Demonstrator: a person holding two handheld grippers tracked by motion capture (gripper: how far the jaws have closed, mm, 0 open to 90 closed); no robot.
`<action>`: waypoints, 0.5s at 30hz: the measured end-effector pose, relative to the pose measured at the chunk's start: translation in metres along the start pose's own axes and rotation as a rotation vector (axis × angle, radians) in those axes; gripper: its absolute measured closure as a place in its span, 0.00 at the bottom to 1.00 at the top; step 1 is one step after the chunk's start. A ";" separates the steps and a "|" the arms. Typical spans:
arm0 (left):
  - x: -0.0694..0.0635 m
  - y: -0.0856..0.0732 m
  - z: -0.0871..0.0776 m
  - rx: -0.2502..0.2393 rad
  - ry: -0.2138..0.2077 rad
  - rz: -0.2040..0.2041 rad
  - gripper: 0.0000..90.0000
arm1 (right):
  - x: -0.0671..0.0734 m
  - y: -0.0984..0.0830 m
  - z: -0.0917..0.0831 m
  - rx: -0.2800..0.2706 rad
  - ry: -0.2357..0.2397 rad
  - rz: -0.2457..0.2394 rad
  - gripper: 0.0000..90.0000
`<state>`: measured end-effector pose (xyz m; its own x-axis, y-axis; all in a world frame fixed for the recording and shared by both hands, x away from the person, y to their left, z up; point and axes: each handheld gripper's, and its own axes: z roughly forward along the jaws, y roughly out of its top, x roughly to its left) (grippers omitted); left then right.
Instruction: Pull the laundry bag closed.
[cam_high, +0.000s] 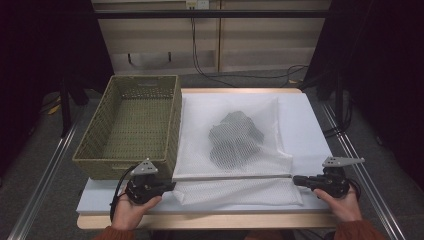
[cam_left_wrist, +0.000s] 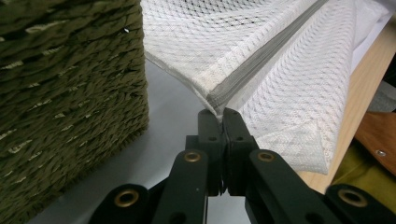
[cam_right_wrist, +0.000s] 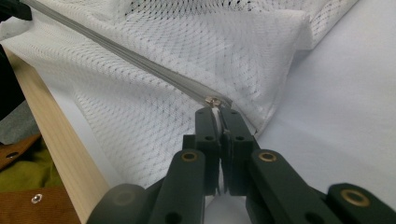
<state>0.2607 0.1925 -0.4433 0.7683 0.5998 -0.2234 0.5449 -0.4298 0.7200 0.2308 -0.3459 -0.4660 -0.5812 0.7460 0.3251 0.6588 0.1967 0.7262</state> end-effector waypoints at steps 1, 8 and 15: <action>0.000 0.000 -0.001 -0.002 -0.003 -0.002 0.98 | 0.001 0.000 0.000 0.006 -0.013 -0.002 0.96; 0.004 0.001 0.000 -0.001 -0.001 -0.019 0.98 | 0.001 0.000 0.000 0.012 -0.024 -0.006 0.96; 0.003 -0.002 -0.002 -0.007 -0.009 -0.016 0.98 | 0.003 0.003 0.003 0.018 -0.047 -0.025 0.96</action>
<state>0.2610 0.1966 -0.4442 0.7629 0.6000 -0.2408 0.5544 -0.4156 0.7211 0.2326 -0.3415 -0.4642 -0.5747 0.7696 0.2783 0.6535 0.2268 0.7222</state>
